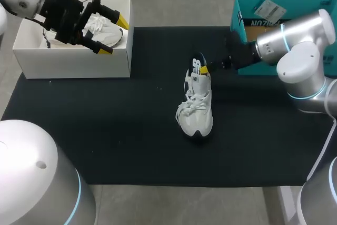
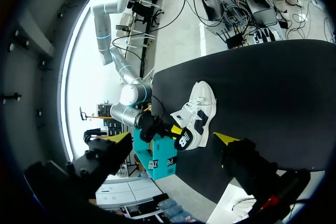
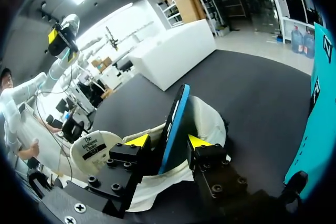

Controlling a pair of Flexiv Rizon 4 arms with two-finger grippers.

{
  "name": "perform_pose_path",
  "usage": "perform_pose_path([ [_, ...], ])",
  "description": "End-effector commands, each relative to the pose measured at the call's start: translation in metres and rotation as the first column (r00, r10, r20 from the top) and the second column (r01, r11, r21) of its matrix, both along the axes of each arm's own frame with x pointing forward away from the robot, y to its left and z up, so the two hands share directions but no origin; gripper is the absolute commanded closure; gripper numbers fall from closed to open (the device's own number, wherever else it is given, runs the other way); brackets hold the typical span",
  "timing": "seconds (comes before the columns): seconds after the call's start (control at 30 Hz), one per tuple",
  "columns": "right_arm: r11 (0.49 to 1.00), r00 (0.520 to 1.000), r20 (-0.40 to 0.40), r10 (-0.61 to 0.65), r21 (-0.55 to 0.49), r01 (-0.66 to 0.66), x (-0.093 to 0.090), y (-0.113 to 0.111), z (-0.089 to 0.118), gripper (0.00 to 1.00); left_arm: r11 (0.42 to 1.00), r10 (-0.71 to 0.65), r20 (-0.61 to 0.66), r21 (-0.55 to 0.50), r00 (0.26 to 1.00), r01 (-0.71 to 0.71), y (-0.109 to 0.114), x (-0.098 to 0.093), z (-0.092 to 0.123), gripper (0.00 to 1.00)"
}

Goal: Take the shoe out of the shoebox, open the shoe tongue, remove and reinsert the insole, then place the shoe into the shoebox

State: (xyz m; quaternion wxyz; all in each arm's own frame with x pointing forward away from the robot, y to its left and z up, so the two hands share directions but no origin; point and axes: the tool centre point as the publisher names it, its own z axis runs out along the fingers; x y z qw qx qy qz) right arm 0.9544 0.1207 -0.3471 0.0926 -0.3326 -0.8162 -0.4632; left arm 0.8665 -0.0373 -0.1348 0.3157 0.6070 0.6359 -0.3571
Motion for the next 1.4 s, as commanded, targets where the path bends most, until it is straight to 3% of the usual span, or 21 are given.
perform_pose_path([
  [0.03,1.0,1.0,0.006,0.006,-0.008,-0.006,0.012,0.002,0.004,0.6,1.0,0.0,0.0,0.004,1.0,0.0,0.0,0.0,0.001,0.0],
  [0.17,1.0,1.0,0.017,0.0,-0.009,0.0,0.017,0.002,0.005,0.69,1.0,0.0,0.0,0.004,1.0,0.0,0.0,0.0,0.001,0.0],
  [0.27,1.0,1.0,0.019,0.0,-0.011,0.001,0.018,0.002,0.005,0.97,1.0,0.0,0.0,0.004,1.0,0.0,0.0,0.0,0.001,0.0],
  [0.3,1.0,1.0,0.02,-0.002,-0.011,0.002,0.017,0.003,0.004,1.0,1.0,0.0,0.0,0.004,1.0,0.0,0.0,0.0,0.001,0.0],
  [0.73,1.0,0.998,-0.064,-0.008,-0.016,0.007,-0.021,0.006,-0.016,1.0,1.0,0.0,0.0,0.004,1.0,0.0,0.0,0.0,0.001,0.0],
  [0.93,1.0,0.997,-0.076,-0.012,-0.017,0.011,-0.024,0.007,-0.018,1.0,1.0,0.0,0.0,0.004,1.0,0.0,0.0,0.0,0.001,0.0],
  [0.97,1.0,0.997,-0.07,-0.013,-0.018,0.012,-0.022,0.006,-0.017,0.95,1.0,0.0,0.0,0.004,1.0,0.0,0.0,0.0,0.001,0.0],
  [1.03,1.0,0.999,-0.052,-0.014,-0.023,0.012,-0.018,0.007,-0.013,0.56,1.0,0.0,0.0,0.004,1.0,0.0,0.0,0.0,0.001,0.0],
  [1.33,0.999,1.0,0.001,0.0,-0.044,0.0,0.006,0.007,-0.003,0.64,1.0,0.0,0.0,0.004,1.0,0.0,0.0,0.0,0.001,0.0],
  [1.4,0.999,1.0,0.004,0.001,-0.044,0.0,0.008,0.007,-0.002,0.72,1.0,0.0,0.0,0.004,1.0,0.0,0.0,0.0,0.001,0.0],
])
